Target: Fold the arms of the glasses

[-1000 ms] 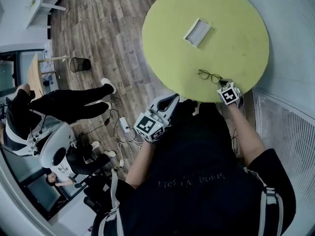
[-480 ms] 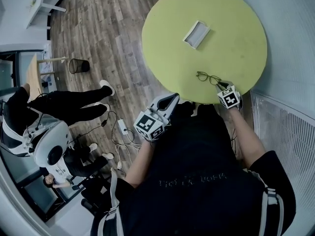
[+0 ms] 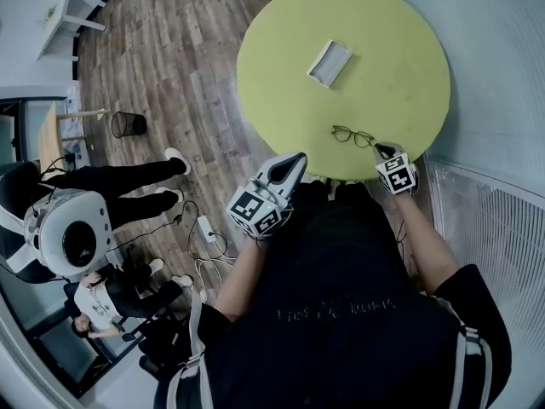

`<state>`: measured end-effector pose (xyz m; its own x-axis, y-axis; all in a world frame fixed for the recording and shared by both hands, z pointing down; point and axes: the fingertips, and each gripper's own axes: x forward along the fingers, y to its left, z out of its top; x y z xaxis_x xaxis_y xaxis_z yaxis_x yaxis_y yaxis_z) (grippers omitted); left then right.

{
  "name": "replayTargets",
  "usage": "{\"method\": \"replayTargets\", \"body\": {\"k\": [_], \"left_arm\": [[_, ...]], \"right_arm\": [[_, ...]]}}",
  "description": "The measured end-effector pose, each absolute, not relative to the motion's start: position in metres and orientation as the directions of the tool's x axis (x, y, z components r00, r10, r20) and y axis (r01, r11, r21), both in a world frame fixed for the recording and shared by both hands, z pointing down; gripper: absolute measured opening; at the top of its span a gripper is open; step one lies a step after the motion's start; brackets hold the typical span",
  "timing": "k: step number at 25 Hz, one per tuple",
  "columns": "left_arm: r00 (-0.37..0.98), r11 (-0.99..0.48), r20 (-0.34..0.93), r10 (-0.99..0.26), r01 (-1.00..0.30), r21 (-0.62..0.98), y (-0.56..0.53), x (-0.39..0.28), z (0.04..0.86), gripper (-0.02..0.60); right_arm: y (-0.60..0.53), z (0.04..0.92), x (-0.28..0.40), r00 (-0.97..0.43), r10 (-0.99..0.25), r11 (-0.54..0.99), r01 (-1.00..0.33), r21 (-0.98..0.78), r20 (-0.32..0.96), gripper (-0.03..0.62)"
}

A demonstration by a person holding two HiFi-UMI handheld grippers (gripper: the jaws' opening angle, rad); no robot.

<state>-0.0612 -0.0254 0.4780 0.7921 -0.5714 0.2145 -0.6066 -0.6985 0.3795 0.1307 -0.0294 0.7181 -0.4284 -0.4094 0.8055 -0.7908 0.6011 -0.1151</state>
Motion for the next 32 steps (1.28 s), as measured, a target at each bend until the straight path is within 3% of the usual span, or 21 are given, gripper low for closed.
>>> {"method": "replayTargets", "body": {"k": [8, 17, 32], "left_arm": [[0.827, -0.799, 0.268, -0.494, -0.553, 0.236, -0.021, -0.037, 0.481, 0.018], [0.846, -0.799, 0.209, -0.49, -0.532, 0.282, -0.028, -0.03, 0.475, 0.018], [0.868, -0.816, 0.151, -0.473, -0.496, 0.297, -0.029, -0.035, 0.461, 0.018]], "right_arm": [[-0.037, 0.636, 0.113, -0.533, -0.562, 0.587, -0.796, -0.149, 0.632, 0.031], [-0.027, 0.541, 0.093, -0.613, -0.663, 0.615, -0.773, -0.155, 0.43, 0.031], [0.011, 0.479, 0.07, -0.63, -0.708, 0.63, -0.768, -0.117, 0.319, 0.032]]}}
